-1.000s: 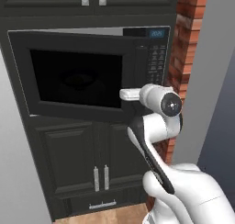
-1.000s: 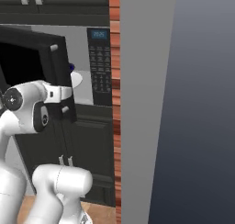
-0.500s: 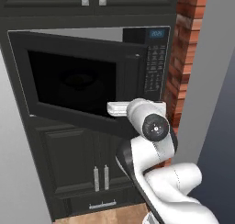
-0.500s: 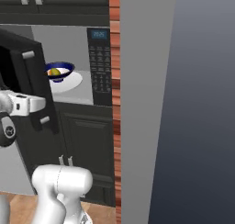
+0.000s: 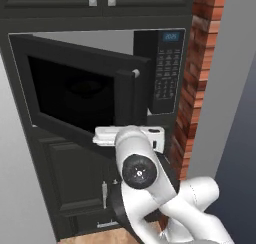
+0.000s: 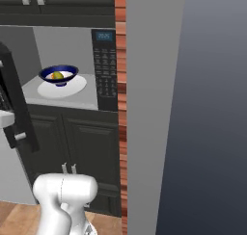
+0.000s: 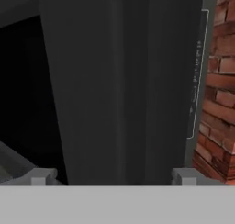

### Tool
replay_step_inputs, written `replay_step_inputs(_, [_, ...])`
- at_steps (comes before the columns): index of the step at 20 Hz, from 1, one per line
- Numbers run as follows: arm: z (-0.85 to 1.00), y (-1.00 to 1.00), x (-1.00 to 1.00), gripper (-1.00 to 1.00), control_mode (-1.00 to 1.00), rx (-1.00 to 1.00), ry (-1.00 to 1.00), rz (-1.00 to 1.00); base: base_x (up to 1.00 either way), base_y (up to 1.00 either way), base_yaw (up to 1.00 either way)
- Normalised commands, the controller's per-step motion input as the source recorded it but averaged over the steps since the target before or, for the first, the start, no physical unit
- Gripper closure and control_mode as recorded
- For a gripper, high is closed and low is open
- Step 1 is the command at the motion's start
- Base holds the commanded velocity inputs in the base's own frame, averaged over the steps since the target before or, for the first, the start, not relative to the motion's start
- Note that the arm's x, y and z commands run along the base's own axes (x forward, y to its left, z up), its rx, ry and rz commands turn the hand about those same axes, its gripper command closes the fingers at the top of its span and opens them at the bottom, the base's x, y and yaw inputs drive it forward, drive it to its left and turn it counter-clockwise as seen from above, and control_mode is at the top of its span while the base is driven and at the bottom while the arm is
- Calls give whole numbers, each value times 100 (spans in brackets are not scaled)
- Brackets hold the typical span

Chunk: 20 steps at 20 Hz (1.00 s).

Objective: The microwave is finished heating the shrimp and lemon. Take the bowl containing the food and place it on the dining counter.

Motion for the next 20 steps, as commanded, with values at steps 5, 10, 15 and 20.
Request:
replay_step_inputs(5, [1, -20, -100, -100, -100, 0, -7, 6, 0, 0, 0])
replay_step_inputs(10, [2, -34, -100, -100, -100, 0, -2, 9, 0, 0, 0])
replay_step_inputs(15, [4, -4, -53, -100, -100, 0, -14, 3, 0, 0, 0])
replay_step_inputs(20, [54, -82, -70, -100, -100, 27, -9, 4, 0, 0, 0])
